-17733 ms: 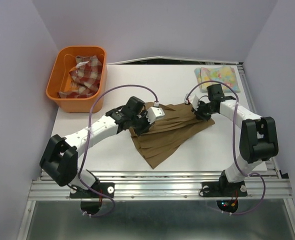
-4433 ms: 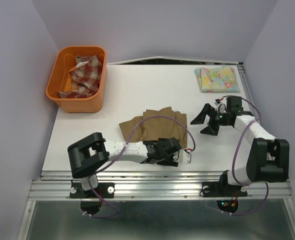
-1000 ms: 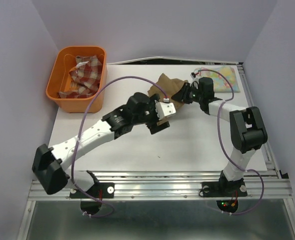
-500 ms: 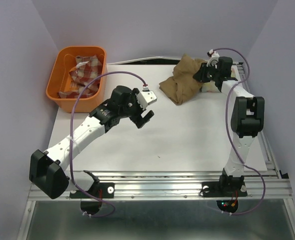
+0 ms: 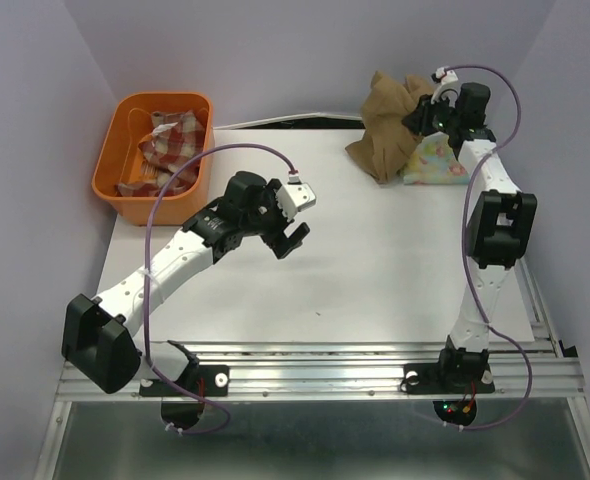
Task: Fold and stack the skirts
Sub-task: Neatly place the folded skirt to the corner
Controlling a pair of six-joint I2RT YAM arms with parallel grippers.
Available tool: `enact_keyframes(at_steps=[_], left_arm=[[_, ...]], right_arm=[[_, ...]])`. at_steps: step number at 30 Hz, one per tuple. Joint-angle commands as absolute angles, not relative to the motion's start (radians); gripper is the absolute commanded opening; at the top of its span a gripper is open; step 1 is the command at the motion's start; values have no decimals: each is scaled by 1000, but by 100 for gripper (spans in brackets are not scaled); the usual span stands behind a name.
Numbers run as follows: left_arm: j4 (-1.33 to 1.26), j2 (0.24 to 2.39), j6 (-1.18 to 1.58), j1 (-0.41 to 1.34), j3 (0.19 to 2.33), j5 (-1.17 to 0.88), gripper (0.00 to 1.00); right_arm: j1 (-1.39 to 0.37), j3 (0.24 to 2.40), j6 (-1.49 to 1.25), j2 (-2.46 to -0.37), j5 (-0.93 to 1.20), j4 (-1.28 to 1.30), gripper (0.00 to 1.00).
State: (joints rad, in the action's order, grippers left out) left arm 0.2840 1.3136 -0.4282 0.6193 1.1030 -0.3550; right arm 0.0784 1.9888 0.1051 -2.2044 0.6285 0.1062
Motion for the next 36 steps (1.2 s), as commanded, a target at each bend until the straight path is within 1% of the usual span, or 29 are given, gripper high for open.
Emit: enact_keyframes(at_steps=[1,4,9,13,20,26,28,29,30,31,32,33,34,35,36], left_arm=[[282,1318,-426,611,1106,-374,99],[284,1331,-425,609,1115,-376,99],[294,1342,-433,609,1117,-374,99],[307,1356,-436,607,1120,-364,99],[354,1384,-443,595,1134,-353,98],[370,1413,-430,578,1160,-365,98],[368,1425,-425,572,1166,-365,98],[368,1430,-422,569,1170,-367,99],[368,1434,-414,568,1181,-370,99],[371,1442,-410,558,1187,-374,98],[373,1446,-405,555,1193,-382,99],[377,1450,-397,551,1206,-387,99],[380,1453,-394,545,1212,-390,98],[387,1453,-393,542,1218,-396,98],[387,1451,-391,538,1227,-399,99]], right_arm=[[147,2056,112,-2181,684,40,1],[164,2016,117,-2174,704,41,1],[241,1957,124,-2169,735,32,1],[284,1908,49,-2198,733,-55,1],[339,1732,-258,-2305,669,-316,1],[370,1700,-316,-2345,651,-325,3],[379,1675,-343,-2338,621,-322,13],[388,1666,-351,-2336,614,-321,21],[388,1657,-354,-2332,601,-310,45],[388,1646,-351,-2321,565,-295,58],[388,1643,-353,-2315,549,-263,67],[388,1640,-353,-2307,537,-253,79],[388,1634,-353,-2283,525,-249,84],[388,1620,-353,-2269,517,-249,94],[388,1615,-354,-2252,509,-249,97]])
